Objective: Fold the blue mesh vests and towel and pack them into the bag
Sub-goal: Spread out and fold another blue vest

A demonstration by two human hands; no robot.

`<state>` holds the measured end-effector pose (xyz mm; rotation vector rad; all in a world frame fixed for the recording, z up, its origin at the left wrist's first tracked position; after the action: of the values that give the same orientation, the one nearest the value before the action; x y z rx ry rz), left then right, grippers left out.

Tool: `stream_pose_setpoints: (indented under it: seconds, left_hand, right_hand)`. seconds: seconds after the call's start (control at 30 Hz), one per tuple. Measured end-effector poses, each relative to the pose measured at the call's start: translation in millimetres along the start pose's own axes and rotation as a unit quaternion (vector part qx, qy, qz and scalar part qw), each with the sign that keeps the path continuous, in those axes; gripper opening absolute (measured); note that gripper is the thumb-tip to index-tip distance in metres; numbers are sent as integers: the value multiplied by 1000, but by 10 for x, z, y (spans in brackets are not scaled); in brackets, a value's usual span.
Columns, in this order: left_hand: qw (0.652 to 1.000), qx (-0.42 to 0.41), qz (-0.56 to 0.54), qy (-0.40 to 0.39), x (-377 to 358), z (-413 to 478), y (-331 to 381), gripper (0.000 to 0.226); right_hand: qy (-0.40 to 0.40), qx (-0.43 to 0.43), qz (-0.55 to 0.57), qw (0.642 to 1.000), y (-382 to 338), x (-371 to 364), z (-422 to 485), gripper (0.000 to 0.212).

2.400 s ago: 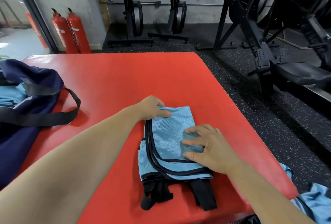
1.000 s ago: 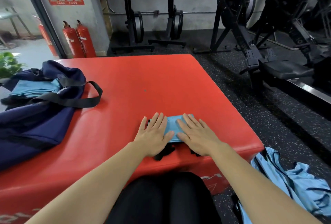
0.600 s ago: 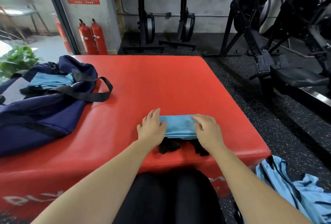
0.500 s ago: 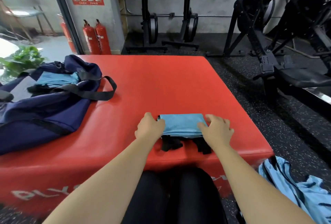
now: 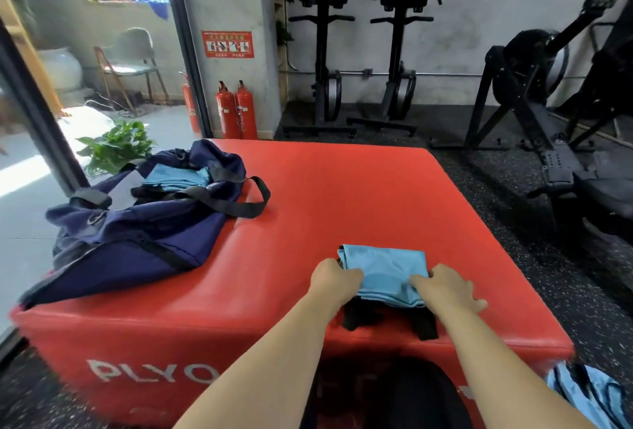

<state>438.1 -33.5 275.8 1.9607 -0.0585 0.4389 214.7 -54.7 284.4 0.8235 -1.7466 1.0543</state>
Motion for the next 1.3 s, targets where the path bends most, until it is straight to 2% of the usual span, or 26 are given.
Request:
stream_pose_setpoints:
  seconds: [0.1,0.2,0.3,0.43,0.6,0.7,0.83,1.0,1.2,1.3]
  left_hand:
    - [998,-13,-64,-8,240,-78,67,26]
    - [997,-33,-72,6,646,-82,140,29]
    - [996,-59,-61,36,1191,-17,238,26]
    - [993,-92,-34,72,2019,105,427,21]
    - [986,-117,-36,113,3069,342,591,8]
    - [985,-111,-22,134,3656,538,558,27]
    - [985,-81,-10,154,4338,894,412,11]
    - [976,-79,-20,200,5022,1537,397,14]
    - [970,-93,28,222,5086,2247,269,4]
    - [968,-99,42,228,5049,2516,160,6]
  right_hand:
    - [-4,24,21,999,-153,7,-15,24]
    - [-10,67,56,996,-525,35,-84,32]
    - [4,119,103,988,-1041,56,-202,36]
    - [8,159,184,970,-1789,67,-429,29]
    - [6,217,223,950,-2864,80,-727,22]
    - [4,235,179,955,-3445,-24,-858,19]
    - [-4,268,124,956,-4221,-252,-943,13]
    - [14,307,98,947,-5165,-354,-852,16]
    - [62,298,43,952,-5639,-703,-404,11]
    - [81,309,17,947,-5707,-906,-253,10]
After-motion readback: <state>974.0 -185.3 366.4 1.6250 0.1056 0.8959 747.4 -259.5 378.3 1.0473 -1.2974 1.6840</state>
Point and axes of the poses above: each hand's wrist, its own z-axis towards the middle knuckle, its own x-axis out of the back of the hand, y = z × x, the point moved 8 cm from there along z, towards the middle knuckle, and after that the axes turned 9 degrees about -z, right-handed, at the moved point
